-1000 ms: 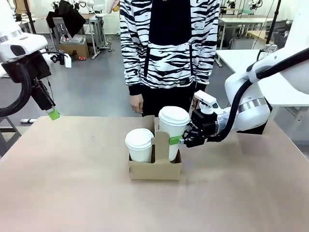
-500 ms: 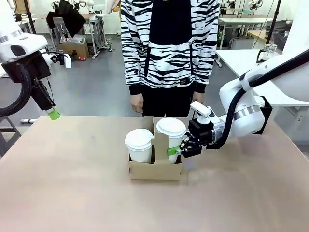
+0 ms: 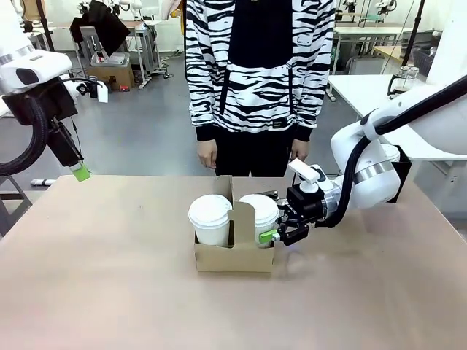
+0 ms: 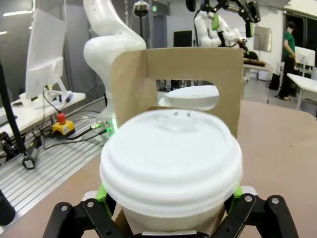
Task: Pour a drink into a cup and package it in a carrier.
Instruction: Insert the held 600 ml Paper Cup into the Cup Carrier.
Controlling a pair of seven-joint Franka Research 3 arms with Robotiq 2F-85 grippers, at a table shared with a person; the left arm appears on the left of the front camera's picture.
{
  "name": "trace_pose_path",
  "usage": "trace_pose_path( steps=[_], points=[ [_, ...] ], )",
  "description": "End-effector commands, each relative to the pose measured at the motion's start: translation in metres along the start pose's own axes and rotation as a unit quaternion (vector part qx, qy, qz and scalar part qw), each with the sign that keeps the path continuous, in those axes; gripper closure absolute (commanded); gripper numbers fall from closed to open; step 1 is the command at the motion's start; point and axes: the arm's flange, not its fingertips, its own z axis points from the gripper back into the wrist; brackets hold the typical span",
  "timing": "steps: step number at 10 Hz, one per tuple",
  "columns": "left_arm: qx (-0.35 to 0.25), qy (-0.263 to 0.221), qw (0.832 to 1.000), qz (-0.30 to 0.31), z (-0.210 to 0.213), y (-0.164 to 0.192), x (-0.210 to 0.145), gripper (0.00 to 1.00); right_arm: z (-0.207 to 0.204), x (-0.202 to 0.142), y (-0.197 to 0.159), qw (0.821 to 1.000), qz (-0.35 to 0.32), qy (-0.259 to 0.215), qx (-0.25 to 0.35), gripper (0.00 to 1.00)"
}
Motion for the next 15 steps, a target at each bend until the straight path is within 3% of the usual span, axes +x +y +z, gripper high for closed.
trace_pose_path(
  steps=[1,6,7,9,11,13,15],
  points=[
    [0.009,0.006,1.000,0.007,0.001,0.000,0.001,0.00,0.007,-0.001,0.000,1.000,0.024,0.019,0.005,0.00],
    [0.009,0.006,1.000,0.007,0.001,0.000,0.001,0.00,0.051,0.019,0.020,0.997,0.024,0.064,-0.039,0.00],
    [0.009,0.006,1.000,0.007,0.001,0.000,0.001,0.00,0.067,0.026,0.027,0.995,0.021,0.069,-0.064,0.00],
    [0.009,0.006,1.000,0.007,0.001,0.000,0.001,0.00,0.110,0.048,0.052,0.978,-0.029,0.107,-0.178,0.00],
    [0.009,0.006,1.000,0.007,0.001,0.000,0.001,0.00,0.143,0.088,0.101,0.931,-0.161,0.147,-0.293,0.00],
    [0.009,0.006,1.000,0.007,0.001,0.000,0.001,0.00,0.165,0.126,0.145,0.885,-0.226,0.159,-0.376,0.00],
    [0.009,0.006,1.000,0.007,0.001,0.000,0.001,0.00,0.180,0.146,0.170,0.823,-0.277,0.216,-0.447,0.00]
  ],
)
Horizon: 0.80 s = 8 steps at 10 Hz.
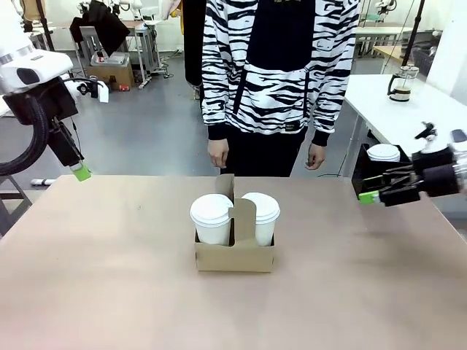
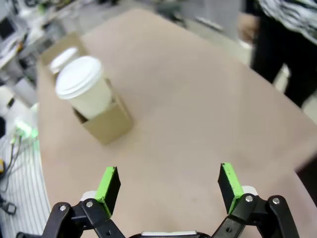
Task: Pour a drink into a cup and package it in a carrier.
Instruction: Insert the held 600 ml Paper Cup into the Cup Carrier.
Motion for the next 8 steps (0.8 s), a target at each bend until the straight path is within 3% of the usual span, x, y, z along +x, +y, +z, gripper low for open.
trace_pose_path(
  steps=[1,2,8],
  points=[
    [0.008,0.005,1.000,0.007,0.001,0.000,0.000,0.00,0.013,0.004,0.021,0.994,-0.031,0.079,-0.076,0.00],
    [0.008,0.005,1.000,0.007,0.001,0.000,0.000,0.00,0.000,0.000,0.000,1.000,0.000,0.000,0.000,0.00],
    [0.008,0.005,1.000,0.007,0.001,0.000,0.000,0.00,0.000,0.000,0.000,1.000,0.000,0.000,0.000,0.00]
  ],
)
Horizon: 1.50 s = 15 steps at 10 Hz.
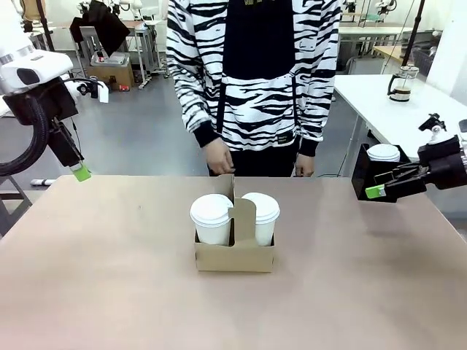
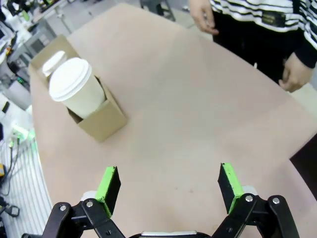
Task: Pour a drink into a cup and package it in a carrier.
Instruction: Insert the held 600 ml Paper Cup into the Cup Carrier.
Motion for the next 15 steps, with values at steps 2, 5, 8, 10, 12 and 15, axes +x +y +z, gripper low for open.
trace_pose_path(
  steps=[2,5,8,10,12,15],
  points=[
    [0.008,0.004,1.000,0.007,0.0012,0.0002,-0.0002,0.00,-0.0011,-0.0035,-0.0019,1.000,0.009,-0.015,0.002,0.00],
    [0.008,0.004,1.000,0.007,0.0012,0.0002,-0.0002,0.00,-0.0011,-0.0035,-0.0019,1.000,0.009,-0.015,0.002,0.00],
    [0.008,0.004,1.000,0.007,0.0012,0.0002,-0.0002,0.00,-0.0011,-0.0035,-0.0019,1.000,0.009,-0.015,0.002,0.00],
    [0.008,0.004,1.000,0.007,0.0012,0.0002,-0.0002,0.00,-0.0011,-0.0035,-0.0019,1.000,0.009,-0.015,0.002,0.00],
    [0.008,0.004,1.000,0.007,0.0012,0.0002,-0.0002,0.00,-0.0011,-0.0035,-0.0019,1.000,0.009,-0.015,0.002,0.00],
    [0.008,0.004,1.000,0.007,0.0012,0.0002,-0.0002,0.00,-0.0011,-0.0035,-0.0019,1.000,0.009,-0.015,0.002,0.00]
  ],
)
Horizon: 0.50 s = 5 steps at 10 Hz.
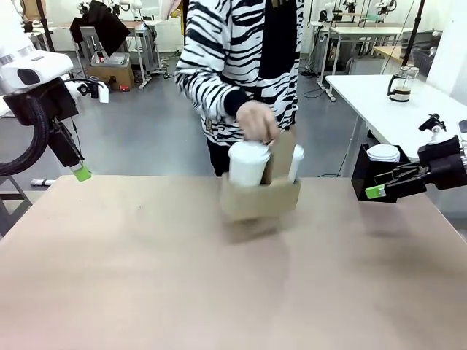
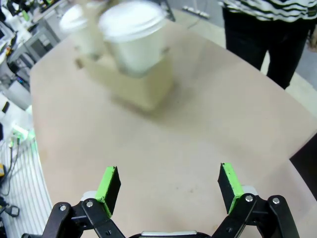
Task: Pour a drink into a cup and package it in a carrier.
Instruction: Insert the held 600 ml Paper Cup into the Cup Carrier.
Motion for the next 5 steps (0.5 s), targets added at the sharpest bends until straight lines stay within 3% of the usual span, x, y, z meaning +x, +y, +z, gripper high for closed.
trace_pose_path(
  steps=[1,5],
  points=[
    [0.008,0.004,1.000,0.007,0.0012,0.0002,-0.0002,0.00,-0.0012,-0.0034,-0.0018,1.000,0.009,-0.015,0.002,0.00],
    [0.008,0.004,1.000,0.007,0.0012,0.0002,-0.0002,0.00,-0.0012,-0.0034,-0.0018,1.000,0.009,-0.015,0.002,0.00]
  ],
)
